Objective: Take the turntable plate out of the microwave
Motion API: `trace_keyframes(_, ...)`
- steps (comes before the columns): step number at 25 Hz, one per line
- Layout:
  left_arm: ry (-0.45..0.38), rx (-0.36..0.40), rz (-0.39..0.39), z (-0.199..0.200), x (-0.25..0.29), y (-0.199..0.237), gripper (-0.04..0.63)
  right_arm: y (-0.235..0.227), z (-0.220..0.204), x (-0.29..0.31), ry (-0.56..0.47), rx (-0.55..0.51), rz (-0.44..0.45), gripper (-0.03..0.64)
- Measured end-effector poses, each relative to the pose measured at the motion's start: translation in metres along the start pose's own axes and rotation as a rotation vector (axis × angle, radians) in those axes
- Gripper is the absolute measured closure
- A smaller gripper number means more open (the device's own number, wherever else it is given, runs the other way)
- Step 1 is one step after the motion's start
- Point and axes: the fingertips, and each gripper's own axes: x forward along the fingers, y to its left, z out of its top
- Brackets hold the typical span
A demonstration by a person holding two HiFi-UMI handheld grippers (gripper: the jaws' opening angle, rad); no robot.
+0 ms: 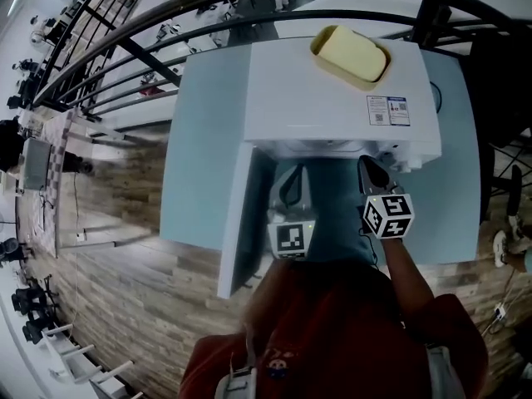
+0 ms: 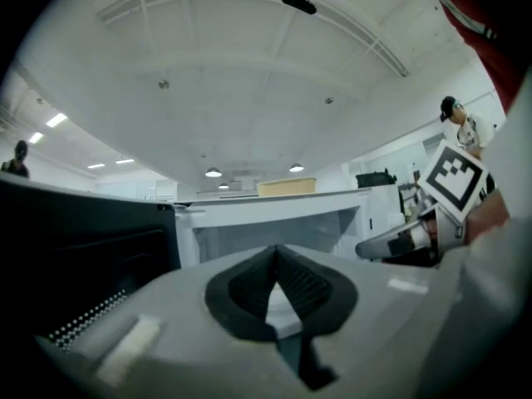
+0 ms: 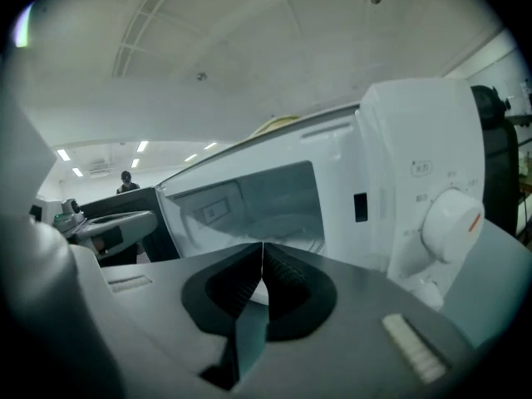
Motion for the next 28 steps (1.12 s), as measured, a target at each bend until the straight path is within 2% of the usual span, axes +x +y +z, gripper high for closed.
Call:
trace_keyframes(5, 0.004, -0.024, -0.025, -0.014, 0.014, 0.009, 0.595, -0.009, -0.019, 0.028, 0.050, 0.137, -0.029, 0.611)
trace_keyframes(11, 0.002, -0.051, -0.050, -0.025, 0.028, 0.015, 0.595, -0.018, -0.035, 0.060, 0.069, 0.374, -0.023, 0.542)
trace_keyframes(18, 0.008, -0.045, -0.098, -0.034, 0.034, 0.014, 0.595, -0.033, -0.055, 0.086, 0.100, 0.556, -0.095, 0.470)
trace_keyframes(24, 0.022, -0.086, -0.116, -0.040, 0.041, 0.016, 0.595, -0.039, -0.052, 0.102, 0.077, 0.669, -0.114, 0.460)
trace_keyframes(28, 0.016, -0.090, -0.121, -0.042, 0.042, 0.017, 0.595, -0.040, -0.046, 0.108, 0.023, 0.817, -0.102, 0.462)
